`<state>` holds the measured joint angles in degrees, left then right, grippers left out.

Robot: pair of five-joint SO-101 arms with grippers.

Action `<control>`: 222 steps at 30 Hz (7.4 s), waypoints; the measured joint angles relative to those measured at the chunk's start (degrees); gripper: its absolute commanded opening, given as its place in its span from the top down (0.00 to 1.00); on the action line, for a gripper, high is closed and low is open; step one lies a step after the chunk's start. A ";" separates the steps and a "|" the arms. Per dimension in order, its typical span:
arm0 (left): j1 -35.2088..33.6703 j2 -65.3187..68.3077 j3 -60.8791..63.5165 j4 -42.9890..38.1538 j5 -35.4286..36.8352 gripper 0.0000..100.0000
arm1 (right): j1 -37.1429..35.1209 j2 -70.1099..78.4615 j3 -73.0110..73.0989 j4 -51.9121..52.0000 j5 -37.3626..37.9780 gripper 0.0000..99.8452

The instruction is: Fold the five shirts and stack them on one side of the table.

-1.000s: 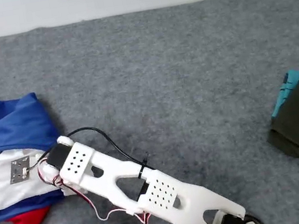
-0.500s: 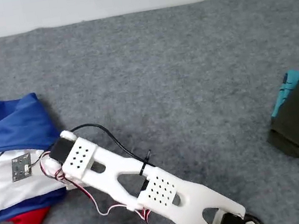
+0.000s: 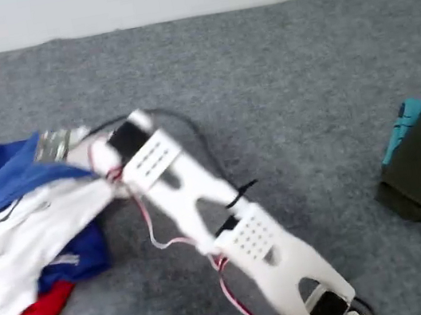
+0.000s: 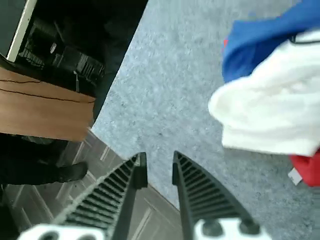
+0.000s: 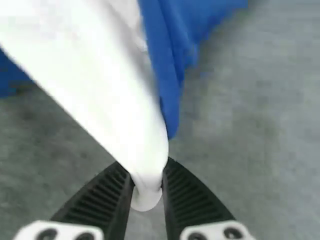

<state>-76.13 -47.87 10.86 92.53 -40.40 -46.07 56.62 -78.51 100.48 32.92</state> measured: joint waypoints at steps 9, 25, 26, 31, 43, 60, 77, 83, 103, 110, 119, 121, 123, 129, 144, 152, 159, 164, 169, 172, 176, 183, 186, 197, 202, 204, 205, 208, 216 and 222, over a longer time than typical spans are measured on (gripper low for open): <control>12.48 -2.99 6.51 6.59 5.63 0.90 | 11.69 -23.03 17.41 0.00 0.00 0.99; 53.19 -3.25 28.22 6.77 7.47 0.90 | 17.49 -47.03 42.20 0.00 0.00 0.99; 54.77 -3.25 28.57 6.68 7.47 0.90 | 17.76 -47.03 42.64 0.00 0.00 0.99; 59.08 3.78 28.84 6.77 6.33 0.89 | 18.02 -47.03 44.66 0.00 0.00 0.99; 71.74 30.68 28.84 -1.14 4.22 0.90 | 27.60 -47.03 48.97 -0.35 -1.67 0.99; 74.37 58.20 6.07 -8.79 14.86 0.90 | 38.59 -47.03 48.97 -1.93 -1.58 0.99; 94.33 52.13 -2.37 6.24 15.74 0.90 | 46.24 -47.03 48.97 -1.93 -0.97 0.99; 106.37 52.13 3.60 6.24 15.74 0.89 | 46.24 -47.03 48.97 -1.93 -0.97 0.99; 108.57 52.04 23.38 -13.45 22.42 0.89 | 46.86 -45.71 48.97 -2.20 -0.97 0.99; 97.76 52.04 23.03 -20.66 22.07 0.97 | 47.74 -45.71 48.97 -3.60 -0.97 0.99; 85.63 52.04 11.60 -21.80 22.42 0.97 | 52.22 -45.71 48.97 -5.27 -0.97 0.99; 84.57 52.04 8.88 -21.45 22.51 0.97 | 52.40 -45.71 48.97 -5.27 -0.97 0.99; 84.57 52.04 6.51 -19.34 22.51 0.95 | 52.40 -45.71 48.97 -5.27 -0.97 0.99; 87.12 52.04 1.05 -10.20 22.51 0.91 | 52.40 -44.84 48.97 -5.27 -0.97 0.99; 96.53 50.20 -8.26 5.98 22.51 0.91 | 52.48 -39.56 48.97 -5.36 -0.97 0.99; 98.20 45.89 0.62 4.22 22.51 0.81 | 52.48 -39.56 48.97 -5.36 -0.97 0.99; 90.11 45.89 13.89 -7.65 22.24 0.78 | 52.48 -39.56 48.97 -5.36 -0.97 0.99; 89.67 45.89 20.04 -15.56 21.27 0.78 | 52.48 -39.56 48.97 -5.36 -0.97 0.99; 89.32 46.24 21.80 -20.92 21.10 0.79 | 51.96 -39.56 48.97 -5.36 -0.97 0.99; 89.14 50.55 21.80 -22.33 20.92 0.79 | 50.81 -39.56 48.97 -5.36 -0.97 0.99; 88.88 58.29 17.41 -21.89 20.92 0.82 | 50.20 -39.56 48.97 -5.36 -0.97 0.99; 88.44 67.25 7.56 -15.30 20.75 0.92 | 50.29 -39.56 48.97 -5.36 -0.97 0.99; 88.62 69.98 4.31 -13.36 21.10 0.99 | 50.29 -39.56 48.97 -5.36 -0.97 0.99; 84.75 59.08 -4.92 -5.10 21.45 0.99 | 50.46 -39.56 38.15 -0.09 -0.97 0.99; 78.95 48.09 -12.66 -0.97 23.74 0.99 | 50.81 -41.41 34.46 -0.09 -0.97 0.99; 76.84 45.19 -16.44 -0.18 24.26 0.99 | 50.81 -43.96 34.20 -0.09 -0.97 0.99; 76.04 43.96 -18.64 0.26 24.35 0.99 | 50.81 -45.36 34.20 -0.09 -0.97 0.99; 74.64 41.14 -26.29 1.32 24.44 0.99 | 50.81 -49.85 34.20 -0.26 -0.97 0.99; 74.64 39.03 -52.13 2.02 24.44 0.99 | 50.81 -61.80 34.20 -5.63 -0.97 0.99; 74.64 38.07 -66.99 2.02 23.38 0.99 | 50.81 -67.34 34.20 -13.63 -0.97 0.99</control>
<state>-1.49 -9.80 -56.13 94.55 -17.01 4.75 -10.73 -44.31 86.86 31.96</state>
